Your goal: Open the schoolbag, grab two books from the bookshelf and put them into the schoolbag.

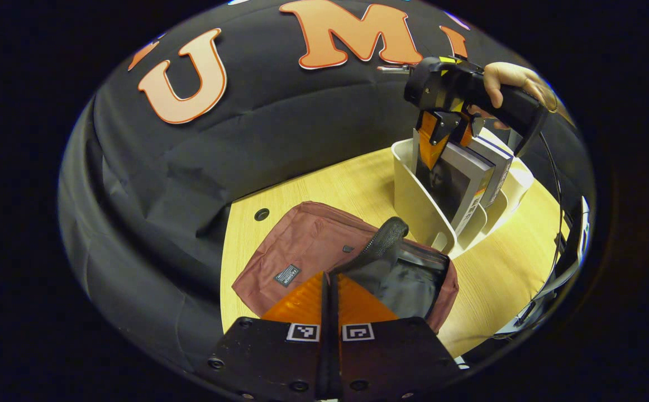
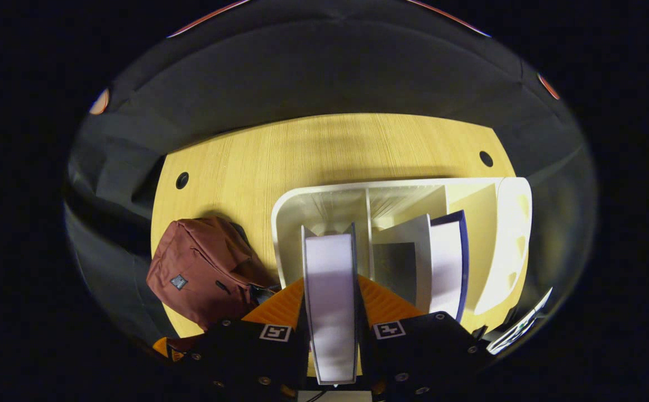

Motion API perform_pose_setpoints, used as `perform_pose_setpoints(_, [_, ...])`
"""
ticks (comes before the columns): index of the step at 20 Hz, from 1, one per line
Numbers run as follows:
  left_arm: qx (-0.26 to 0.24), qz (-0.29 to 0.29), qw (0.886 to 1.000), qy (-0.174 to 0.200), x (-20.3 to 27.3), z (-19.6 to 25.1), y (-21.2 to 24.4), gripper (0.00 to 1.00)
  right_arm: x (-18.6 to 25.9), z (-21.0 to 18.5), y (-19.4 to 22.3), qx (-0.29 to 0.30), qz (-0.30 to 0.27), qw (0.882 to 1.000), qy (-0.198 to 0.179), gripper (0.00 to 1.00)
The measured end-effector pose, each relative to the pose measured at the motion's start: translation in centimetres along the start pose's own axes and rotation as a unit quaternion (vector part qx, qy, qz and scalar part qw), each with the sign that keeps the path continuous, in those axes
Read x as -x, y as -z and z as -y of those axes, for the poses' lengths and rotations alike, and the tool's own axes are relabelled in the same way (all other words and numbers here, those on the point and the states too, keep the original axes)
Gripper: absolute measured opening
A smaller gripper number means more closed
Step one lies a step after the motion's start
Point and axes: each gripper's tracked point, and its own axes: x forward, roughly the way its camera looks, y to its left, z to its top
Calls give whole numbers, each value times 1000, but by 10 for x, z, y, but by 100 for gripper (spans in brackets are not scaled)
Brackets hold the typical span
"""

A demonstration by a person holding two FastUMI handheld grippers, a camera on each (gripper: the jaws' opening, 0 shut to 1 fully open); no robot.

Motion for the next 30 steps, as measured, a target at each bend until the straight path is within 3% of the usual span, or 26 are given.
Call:
perform_pose_setpoints(1, [0, 0, 1000, 1, 0, 1, 0, 1, 6, 2, -1, 0, 3, 1000, 2, 37])
perform_pose_setpoints(2, [-1, 0, 1000, 1, -1, 1, 1, 1, 8, 4, -3, 1, 8, 1000, 4, 26])
perform_pose_setpoints(3, [-3, 0, 1000, 1, -1, 1, 0, 1, 14, 5, -3, 0, 15, 1000, 2, 35])
perform_pose_setpoints(5, [-2, 2, 1000, 2, -1, 3, 0, 1, 31, 1, -2, -15, 28, 999, -18, 35])
perform_pose_setpoints(6, [-1, 2, 1000, 2, 1, 3, 1, 1, 43, -2, -5, -24, 38, 999, -27, 40])
perform_pose_setpoints(7, [-1, 1, 1000, 3, 1, 4, 2, 1, 57, -3, -8, -29, 49, 998, -34, 35])
perform_pose_setpoints(11, [-1, 1, 1000, 0, 1, 7, 5, 1, 120, 3, -14, -13, 95, 994, -47, 34])
perform_pose_setpoints(17, [0, 4, 1000, -1, 4, 0, 3, 1, 211, 30, 11, -46, 155, 979, -125, 34])
perform_pose_setpoints(19, [4, 6, 1000, -4, 5, -5, 0, 1, 231, 46, 29, -80, 189, 965, -162, 34])
perform_pose_setpoints(23, [-4, 16, 1000, -9, 8, -6, -11, 1, 238, 58, 95, -177, 206, 923, -274, 34])
perform_pose_setpoints(25, [-16, 18, 1000, -10, 12, -4, -16, 1, 211, 57, 129, -218, 193, 904, -314, 34])
perform_pose_setpoints(30, [-42, 24, 999, -16, 19, -3, -26, 1, 137, 39, 190, -299, 163, 865, -369, 34])
